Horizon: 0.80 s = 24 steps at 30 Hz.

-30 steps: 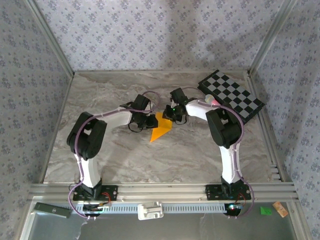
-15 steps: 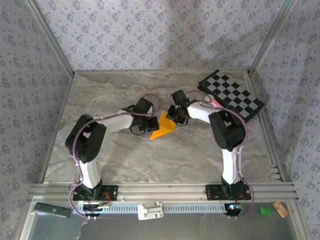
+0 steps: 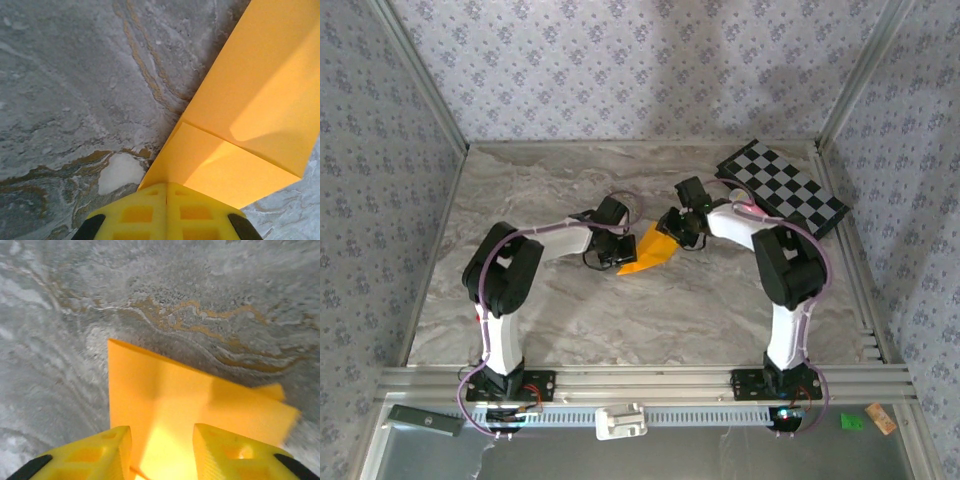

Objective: Fold a paper plane with a square sheet of paper (pick it up from the middle)
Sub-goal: Rotate the paper at the center of the table, then fold the wing for the fifth time at the center of the table.

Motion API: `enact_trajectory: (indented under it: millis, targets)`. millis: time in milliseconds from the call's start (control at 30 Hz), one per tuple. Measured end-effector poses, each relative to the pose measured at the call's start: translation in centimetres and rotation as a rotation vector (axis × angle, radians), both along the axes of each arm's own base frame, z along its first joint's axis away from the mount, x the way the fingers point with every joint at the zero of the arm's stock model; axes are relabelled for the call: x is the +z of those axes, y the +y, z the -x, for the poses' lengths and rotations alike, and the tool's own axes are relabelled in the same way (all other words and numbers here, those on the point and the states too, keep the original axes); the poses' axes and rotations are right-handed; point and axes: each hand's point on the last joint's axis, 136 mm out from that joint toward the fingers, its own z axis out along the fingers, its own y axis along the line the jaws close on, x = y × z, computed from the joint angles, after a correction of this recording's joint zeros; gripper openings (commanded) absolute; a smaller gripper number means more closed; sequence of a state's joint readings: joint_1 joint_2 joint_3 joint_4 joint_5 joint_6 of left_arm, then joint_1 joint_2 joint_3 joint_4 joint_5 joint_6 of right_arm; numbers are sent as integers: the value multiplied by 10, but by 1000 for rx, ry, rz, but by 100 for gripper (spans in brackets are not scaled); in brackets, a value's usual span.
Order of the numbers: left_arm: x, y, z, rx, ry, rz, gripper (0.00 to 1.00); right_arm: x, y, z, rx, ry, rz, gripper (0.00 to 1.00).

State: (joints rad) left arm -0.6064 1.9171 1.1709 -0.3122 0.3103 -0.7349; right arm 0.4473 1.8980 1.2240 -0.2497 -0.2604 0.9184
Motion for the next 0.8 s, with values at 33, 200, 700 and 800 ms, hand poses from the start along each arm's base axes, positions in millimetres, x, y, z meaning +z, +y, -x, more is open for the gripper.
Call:
enact_trajectory:
  millis: [33, 200, 700, 800]
  targets:
    - [0, 1, 0, 7, 9, 7, 0, 6, -4, 3, -6, -9, -9, 44]
    - [0, 6, -3, 53, 60, 47, 0, 14, -22, 28, -44, -3, -59, 47]
    - [-1, 3, 0, 93, 128, 92, 0, -9, -5, 75, -91, 93, -196, 49]
    - [-1, 3, 0, 97, 133, 95, 0, -6, -2, 73, -96, 86, -218, 49]
